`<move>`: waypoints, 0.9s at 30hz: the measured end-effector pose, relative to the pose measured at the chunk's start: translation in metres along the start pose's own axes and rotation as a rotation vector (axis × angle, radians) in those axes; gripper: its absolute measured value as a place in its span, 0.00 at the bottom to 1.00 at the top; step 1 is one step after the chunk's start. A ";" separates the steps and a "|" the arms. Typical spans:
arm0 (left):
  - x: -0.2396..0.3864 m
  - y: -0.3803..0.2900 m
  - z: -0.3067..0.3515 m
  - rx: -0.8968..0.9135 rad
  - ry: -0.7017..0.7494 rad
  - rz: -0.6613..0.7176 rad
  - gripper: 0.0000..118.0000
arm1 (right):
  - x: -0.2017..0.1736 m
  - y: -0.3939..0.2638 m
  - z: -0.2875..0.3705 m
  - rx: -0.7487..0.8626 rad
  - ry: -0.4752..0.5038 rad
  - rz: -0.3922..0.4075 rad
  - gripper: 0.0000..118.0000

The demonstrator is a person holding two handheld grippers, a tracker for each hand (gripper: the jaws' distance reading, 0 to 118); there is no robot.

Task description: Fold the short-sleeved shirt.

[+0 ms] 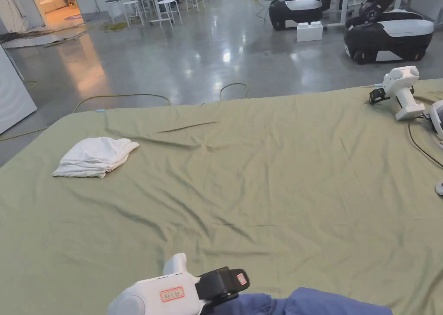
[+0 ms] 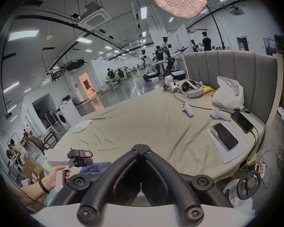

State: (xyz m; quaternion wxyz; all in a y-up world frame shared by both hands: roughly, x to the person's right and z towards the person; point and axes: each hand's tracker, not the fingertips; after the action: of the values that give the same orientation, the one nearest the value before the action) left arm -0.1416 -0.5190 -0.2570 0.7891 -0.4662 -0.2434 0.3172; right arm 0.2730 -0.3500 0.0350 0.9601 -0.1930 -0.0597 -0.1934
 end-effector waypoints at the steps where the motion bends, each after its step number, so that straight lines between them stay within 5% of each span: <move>1: -0.005 -0.003 -0.002 -0.014 0.029 -0.003 0.00 | 0.001 0.000 -0.001 -0.003 0.001 -0.007 0.00; 3: -0.016 -0.017 -0.014 -0.061 0.092 0.023 0.00 | 0.001 -0.001 -0.001 -0.008 0.003 -0.018 0.00; 6: -0.024 -0.049 -0.050 -0.251 0.002 0.085 0.00 | -0.002 -0.003 -0.002 -0.014 0.007 -0.015 0.00; 8: -0.019 -0.071 -0.070 -0.336 0.084 0.008 0.00 | -0.006 -0.004 -0.002 -0.024 0.007 -0.002 0.00; 14: -0.009 -0.047 -0.027 -0.218 0.010 -0.001 0.00 | -0.014 -0.005 -0.004 -0.049 0.010 0.054 0.00; 16: -0.009 -0.033 0.011 -0.105 -0.008 -0.074 0.30 | -0.015 -0.007 -0.004 -0.045 0.014 0.056 0.00; 18: -0.022 -0.022 0.049 -0.018 0.016 -0.074 0.76 | -0.015 -0.008 -0.008 -0.048 0.024 0.034 0.00; 19: -0.034 -0.016 0.064 0.031 0.019 -0.042 0.82 | -0.014 -0.010 -0.011 -0.056 0.044 0.011 0.00; 21: -0.072 -0.007 0.080 0.089 0.004 0.077 0.83 | -0.014 -0.012 -0.018 -0.089 0.082 -0.022 0.00; 24: -0.125 -0.010 0.070 -0.054 -0.019 0.303 0.81 | -0.023 -0.013 -0.019 -0.108 0.091 0.014 0.00; 27: -0.143 -0.021 0.050 -0.027 -0.034 0.273 0.77 | -0.032 -0.014 -0.017 -0.110 0.074 0.059 0.00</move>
State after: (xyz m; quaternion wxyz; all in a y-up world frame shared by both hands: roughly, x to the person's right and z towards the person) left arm -0.2671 -0.6013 -0.2288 0.7282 -0.5000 -0.1953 0.4261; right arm 0.2384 -0.3573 0.0183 0.9549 -0.2398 -0.0075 -0.1751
